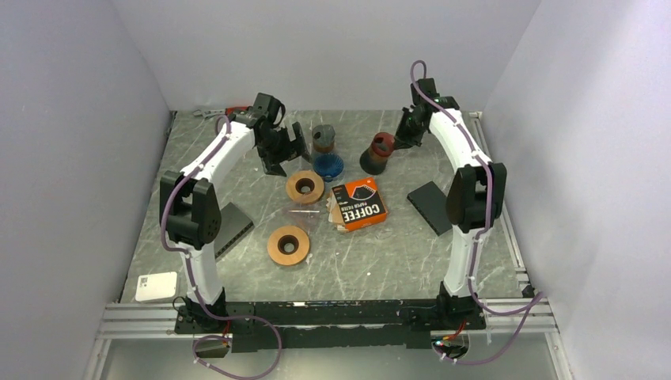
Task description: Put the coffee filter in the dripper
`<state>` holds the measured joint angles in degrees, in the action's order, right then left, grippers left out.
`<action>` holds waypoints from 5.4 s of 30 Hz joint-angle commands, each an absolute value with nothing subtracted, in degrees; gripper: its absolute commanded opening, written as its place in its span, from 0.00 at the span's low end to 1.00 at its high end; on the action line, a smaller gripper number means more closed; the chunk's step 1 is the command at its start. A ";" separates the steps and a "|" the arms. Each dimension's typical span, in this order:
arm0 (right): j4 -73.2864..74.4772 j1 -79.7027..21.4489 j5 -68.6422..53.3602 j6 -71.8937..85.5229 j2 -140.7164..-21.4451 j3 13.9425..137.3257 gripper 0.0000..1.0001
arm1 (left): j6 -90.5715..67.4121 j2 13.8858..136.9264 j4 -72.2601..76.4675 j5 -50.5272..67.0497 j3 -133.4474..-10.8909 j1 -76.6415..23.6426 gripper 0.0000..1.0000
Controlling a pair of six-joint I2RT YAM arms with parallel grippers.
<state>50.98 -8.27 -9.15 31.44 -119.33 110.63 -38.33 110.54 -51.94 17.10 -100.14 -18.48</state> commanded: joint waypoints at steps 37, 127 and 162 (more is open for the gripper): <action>58.44 -12.13 -3.39 22.57 -84.72 87.39 0.00 | -39.17 99.23 -46.39 21.59 -89.02 -18.63 0.99; 46.44 -9.50 -20.88 31.37 -91.50 95.01 1.00 | -31.62 80.52 -60.46 1.94 -63.52 -24.61 0.43; 25.11 -12.45 -61.68 46.38 -94.97 82.70 0.71 | -30.16 99.68 -53.47 6.98 -107.21 -31.61 0.43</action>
<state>30.96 -11.09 -57.21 43.13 -94.45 82.85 -28.21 101.49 -56.77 3.66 -105.36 -31.11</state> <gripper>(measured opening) 0.714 0.479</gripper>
